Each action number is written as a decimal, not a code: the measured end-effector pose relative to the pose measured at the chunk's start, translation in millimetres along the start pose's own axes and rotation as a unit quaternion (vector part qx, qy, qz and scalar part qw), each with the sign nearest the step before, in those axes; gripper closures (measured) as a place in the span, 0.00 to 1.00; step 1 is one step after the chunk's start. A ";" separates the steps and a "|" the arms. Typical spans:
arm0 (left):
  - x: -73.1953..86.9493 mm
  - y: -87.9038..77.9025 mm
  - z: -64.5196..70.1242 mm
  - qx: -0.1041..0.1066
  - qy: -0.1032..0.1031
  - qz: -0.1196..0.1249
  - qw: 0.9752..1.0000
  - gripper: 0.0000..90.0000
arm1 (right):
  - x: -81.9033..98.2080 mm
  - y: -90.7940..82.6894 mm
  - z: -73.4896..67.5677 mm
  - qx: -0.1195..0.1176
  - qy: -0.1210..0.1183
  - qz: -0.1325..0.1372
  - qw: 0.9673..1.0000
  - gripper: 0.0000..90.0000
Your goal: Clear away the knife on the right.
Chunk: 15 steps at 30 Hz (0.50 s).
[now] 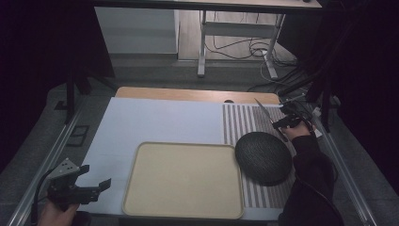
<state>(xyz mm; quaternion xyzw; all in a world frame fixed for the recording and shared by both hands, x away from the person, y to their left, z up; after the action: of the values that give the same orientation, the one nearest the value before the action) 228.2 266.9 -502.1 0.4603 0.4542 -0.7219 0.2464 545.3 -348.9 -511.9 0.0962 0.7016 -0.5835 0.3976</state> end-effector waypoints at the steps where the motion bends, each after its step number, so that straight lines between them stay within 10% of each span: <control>1: 0.0 0.0 0.0 0.000 0.000 0.000 1.000 0.03 | -0.3 -0.5 -2.5 -0.003 -0.002 0.001 1.000 0.89; 15: -0.1 0.1 0.2 0.001 0.000 0.000 1.000 0.03 | 1.9 -9.5 -34.9 -0.023 -0.028 0.004 0.999 0.89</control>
<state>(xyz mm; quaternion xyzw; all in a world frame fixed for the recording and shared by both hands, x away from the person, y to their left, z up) 228.3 266.6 -502.0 0.4607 0.4534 -0.7222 0.2463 522.8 -321.2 -506.0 0.0735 0.7032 -0.5680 0.4213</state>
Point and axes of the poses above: each handheld gripper's, and its own axes: y roughly forward along the jaws, x roughly out of its underside, z roughly to its right, the point moved 6 cm from there along y, roughly forward along the jaws, and after that the axes turned 14 degrees about z, right-handed, at the moved point
